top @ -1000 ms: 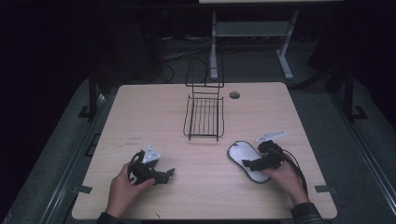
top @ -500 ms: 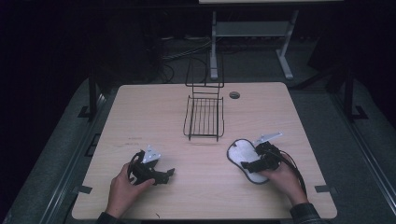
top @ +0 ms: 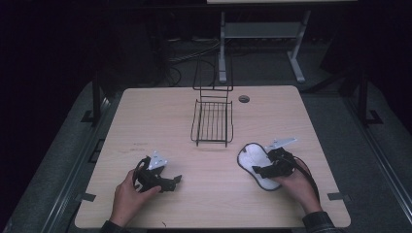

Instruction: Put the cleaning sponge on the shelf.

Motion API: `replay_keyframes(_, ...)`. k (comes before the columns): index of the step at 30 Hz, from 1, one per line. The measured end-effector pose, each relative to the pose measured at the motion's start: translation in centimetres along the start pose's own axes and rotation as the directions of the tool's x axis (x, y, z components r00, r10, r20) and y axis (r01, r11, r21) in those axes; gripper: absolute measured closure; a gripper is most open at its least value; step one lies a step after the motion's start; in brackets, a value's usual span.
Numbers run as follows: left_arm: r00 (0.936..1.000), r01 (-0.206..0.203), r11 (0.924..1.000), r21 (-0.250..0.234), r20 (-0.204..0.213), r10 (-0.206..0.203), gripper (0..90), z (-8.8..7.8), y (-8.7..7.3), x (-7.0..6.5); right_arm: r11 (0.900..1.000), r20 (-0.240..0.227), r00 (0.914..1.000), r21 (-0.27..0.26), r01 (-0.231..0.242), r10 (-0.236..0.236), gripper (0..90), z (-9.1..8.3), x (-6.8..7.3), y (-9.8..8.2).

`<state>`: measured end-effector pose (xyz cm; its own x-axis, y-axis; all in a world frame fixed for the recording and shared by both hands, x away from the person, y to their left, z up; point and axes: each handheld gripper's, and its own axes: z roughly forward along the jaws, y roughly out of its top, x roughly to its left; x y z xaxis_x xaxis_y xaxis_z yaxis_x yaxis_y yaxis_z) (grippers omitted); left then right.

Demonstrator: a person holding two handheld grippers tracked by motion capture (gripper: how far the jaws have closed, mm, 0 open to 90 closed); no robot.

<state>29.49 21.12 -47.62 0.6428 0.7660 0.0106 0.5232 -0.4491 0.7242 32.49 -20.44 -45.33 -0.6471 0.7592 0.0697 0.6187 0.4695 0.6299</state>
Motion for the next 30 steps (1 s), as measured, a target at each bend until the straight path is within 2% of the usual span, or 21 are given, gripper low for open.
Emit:
replay_keyframes(4,1.0,0.0,1.0,0.0,0.0,0.0,12.4,0.0,0.0,0.0,1.0,-0.006,0.9999,-0.024,-0.009,0.009,33.2,-0.5,0.0,0.0)
replay_keyframes(6,1.0,0.0,1.0,0.0,0.0,0.0,12.4,0.0,0.0,0.0,0.998,-0.016,0.9998,-0.058,-0.014,0.014,39.7,-0.9,-0.2,0.0)
replay_keyframes(8,1.0,0.0,1.0,0.0,0.0,0.0,12.4,0.0,0.0,0.0,0.997,-0.019,0.9997,-0.079,-0.019,0.017,41.8,-1.2,-0.2,0.0)
replay_keyframes(10,1.0,0.0,1.0,0.0,0.0,0.0,12.4,0.0,0.0,0.0,0.996,-0.022,0.9995,-0.083,-0.025,0.023,42.6,-1.3,-0.2,0.0)
replay_keyframes(14,1.0,0.0,1.0,0.0,0.0,0.0,12.4,0.0,0.0,0.0,0.994,-0.051,0.9981,-0.099,-0.04,0.035,51.6,-1.8,-0.3,0.0)
replay_keyframes(19,1.0,0.0,1.0,0.0,0.0,0.0,12.4,0.0,0.0,0.0,0.992,-0.075,0.9963,-0.118,-0.051,0.043,57.2,-2.2,-0.5,-0.1)
replay_keyframes(22,1.0,-0.001,1.0,0.0,0.0,0.001,12.4,0.0,0.0,0.0,0.988,-0.108,0.9923,-0.135,-0.074,0.06,63.4,-2.5,-0.6,-0.1)
replay_keyframes(30,1.0,0.0,1.0,0.0,0.001,0.0,12.4,0.0,0.0,0.0,0.985,-0.126,0.9911,-0.159,-0.062,0.042,74.1,-3.4,-0.4,0.2)
